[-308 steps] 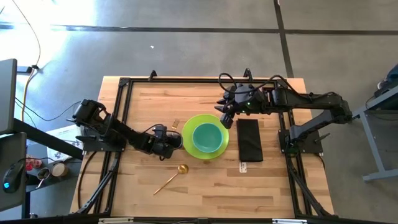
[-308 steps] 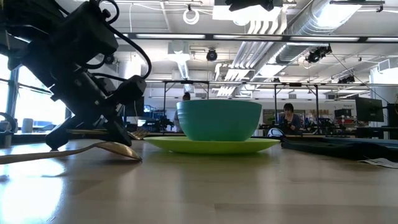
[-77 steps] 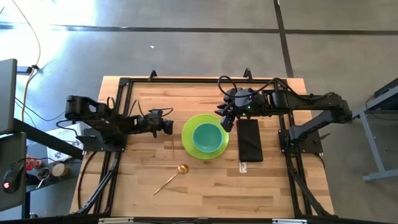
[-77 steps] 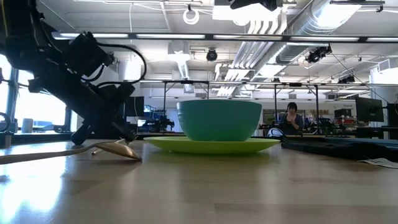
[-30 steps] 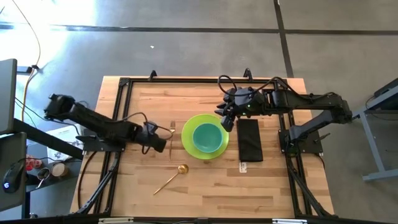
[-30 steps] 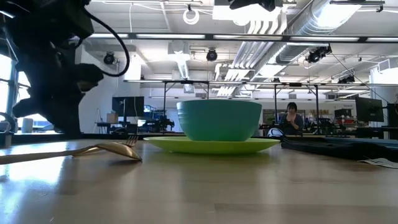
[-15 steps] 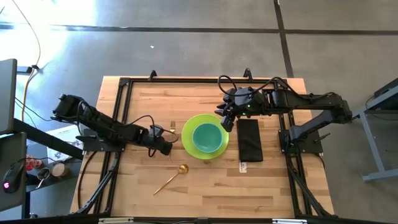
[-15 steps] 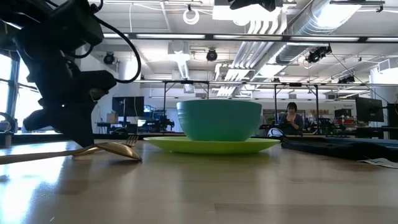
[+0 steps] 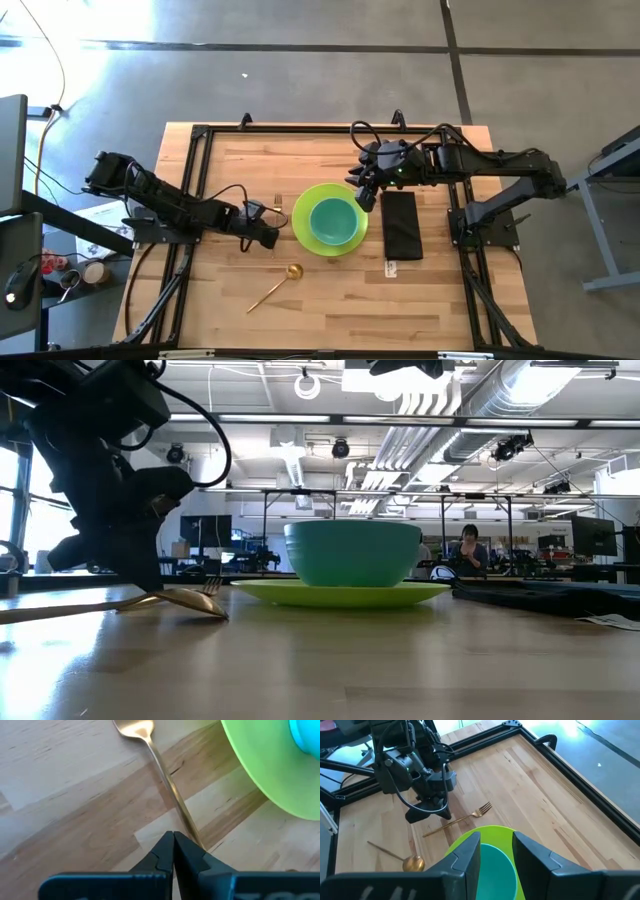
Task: Set table place
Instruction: Put the gold fork beside the plate, then adjust the blue bowl on the light green plate
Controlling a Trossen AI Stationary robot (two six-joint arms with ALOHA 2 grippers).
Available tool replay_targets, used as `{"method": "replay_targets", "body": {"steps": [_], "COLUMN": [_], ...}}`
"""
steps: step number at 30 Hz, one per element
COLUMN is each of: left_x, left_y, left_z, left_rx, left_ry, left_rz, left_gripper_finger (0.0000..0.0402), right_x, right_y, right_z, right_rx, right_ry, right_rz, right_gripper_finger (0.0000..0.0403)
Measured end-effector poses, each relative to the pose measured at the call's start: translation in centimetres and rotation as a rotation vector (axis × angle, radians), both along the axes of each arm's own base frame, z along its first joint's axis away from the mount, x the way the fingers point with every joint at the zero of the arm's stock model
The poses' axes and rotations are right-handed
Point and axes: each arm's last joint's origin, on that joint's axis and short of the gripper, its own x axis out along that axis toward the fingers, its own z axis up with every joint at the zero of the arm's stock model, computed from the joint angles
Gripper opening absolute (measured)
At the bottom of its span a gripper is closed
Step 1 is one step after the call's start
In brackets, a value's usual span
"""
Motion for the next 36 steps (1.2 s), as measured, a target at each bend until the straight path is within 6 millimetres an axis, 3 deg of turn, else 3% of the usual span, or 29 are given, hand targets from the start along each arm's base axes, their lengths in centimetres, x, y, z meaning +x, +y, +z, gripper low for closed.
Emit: {"method": "replay_targets", "body": {"steps": [18, 21, 26, 29, 33, 36], "left_x": [0.3, 0.3, 1.3, 1.8, 1.4, 0.7], "left_y": [0.0, -0.4, -2.1, -3.8, -5.9, -7.3], "left_z": [-0.4, 1.2, 7.7, 11.0, 12.4, 12.0], "left_rx": [0.003, -0.004, 0.070, 0.112, 0.089, 0.054], "left_ry": [0.042, 0.169, 0.312, 0.279, 0.252, 0.241], "left_rz": [-0.002, -0.070, -0.171, -0.215, -0.216, -0.177], "left_gripper_finger": [0.0000, 0.0000, 0.0000, 0.0000, 0.0000, 0.0000], "right_x": [0.0, 0.0, 0.0, 0.0, -0.1, -0.1], "right_y": [0.0, 0.0, 0.0, 0.0, 0.0, 0.0], "right_z": [0.0, 0.0, 0.0, 0.0, -0.1, -0.1], "right_rx": [0.004, -0.001, -0.013, -0.024, -0.050, -0.056], "right_ry": [-0.001, 0.000, 0.008, 0.012, 0.023, 0.027], "right_rz": [-0.003, 0.000, 0.009, 0.017, 0.038, 0.049], "right_gripper_finger": [0.0106, 0.0106, 0.0106, 0.0106, 0.0106, 0.0106]}}
